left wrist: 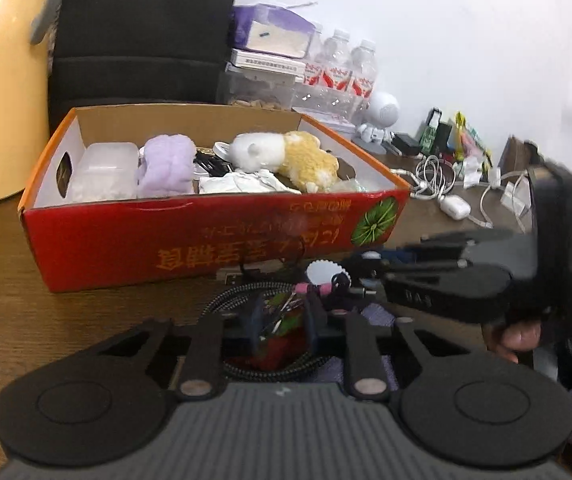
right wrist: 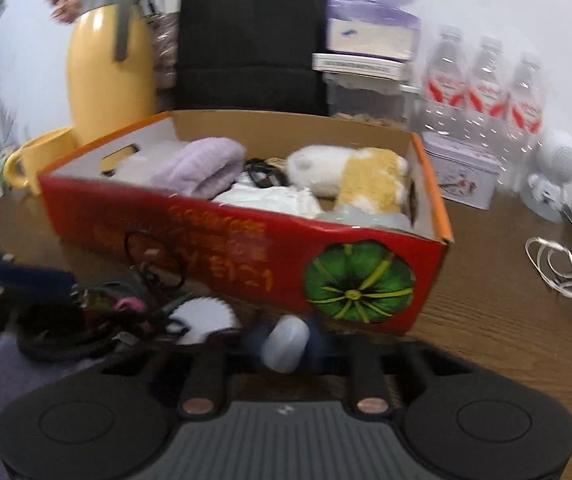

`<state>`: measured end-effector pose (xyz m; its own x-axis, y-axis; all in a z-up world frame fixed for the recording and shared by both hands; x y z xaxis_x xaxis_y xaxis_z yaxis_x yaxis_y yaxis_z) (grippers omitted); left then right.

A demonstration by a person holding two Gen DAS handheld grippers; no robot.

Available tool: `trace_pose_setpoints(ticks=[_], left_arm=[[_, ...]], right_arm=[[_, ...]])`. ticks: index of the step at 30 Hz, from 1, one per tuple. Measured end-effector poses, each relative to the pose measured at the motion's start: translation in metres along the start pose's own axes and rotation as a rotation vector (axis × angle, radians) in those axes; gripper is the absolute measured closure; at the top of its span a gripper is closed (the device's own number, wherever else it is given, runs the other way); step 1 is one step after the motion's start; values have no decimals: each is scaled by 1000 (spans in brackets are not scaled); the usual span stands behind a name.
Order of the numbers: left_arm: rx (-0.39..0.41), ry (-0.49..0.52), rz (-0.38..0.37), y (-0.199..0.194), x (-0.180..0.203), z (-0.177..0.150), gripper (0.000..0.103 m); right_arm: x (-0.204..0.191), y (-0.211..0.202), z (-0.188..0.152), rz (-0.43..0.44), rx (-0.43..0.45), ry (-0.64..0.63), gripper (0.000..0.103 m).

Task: Organize objects

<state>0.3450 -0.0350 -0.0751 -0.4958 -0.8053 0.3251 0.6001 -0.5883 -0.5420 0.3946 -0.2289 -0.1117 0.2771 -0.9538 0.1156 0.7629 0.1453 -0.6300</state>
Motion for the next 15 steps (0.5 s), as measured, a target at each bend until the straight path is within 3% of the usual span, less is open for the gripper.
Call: trace_pose_setpoints(ticks=[4,8,12,15], left_arm=[[22,-19,46,-16,5,2,92],[102,-66,34,-58,16,-3,93],[169,-138,-61,-107,33,-23,93],[99,-234,-166,-114,49,-54,93]], right_arm=[[1,-10,-5,-29,-1,-5,94],[4,-38,-11,-34,29,26,94],[2,-86,-23,-17,77,79,94],[-14,-118,-47,71,56,119,94]])
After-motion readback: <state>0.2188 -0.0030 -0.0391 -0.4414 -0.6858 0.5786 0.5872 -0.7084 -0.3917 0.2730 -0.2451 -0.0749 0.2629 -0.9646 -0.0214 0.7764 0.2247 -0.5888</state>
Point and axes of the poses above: each gripper's, at about its wrist camera, not at the fingertips, and y roughly the way its jaws point, x to its right, z to its top, the point moved 4 cm from there along y, roughly the way its jaws point, and after that the axes turned 10 degrees about -z, right-handed, at the moved point
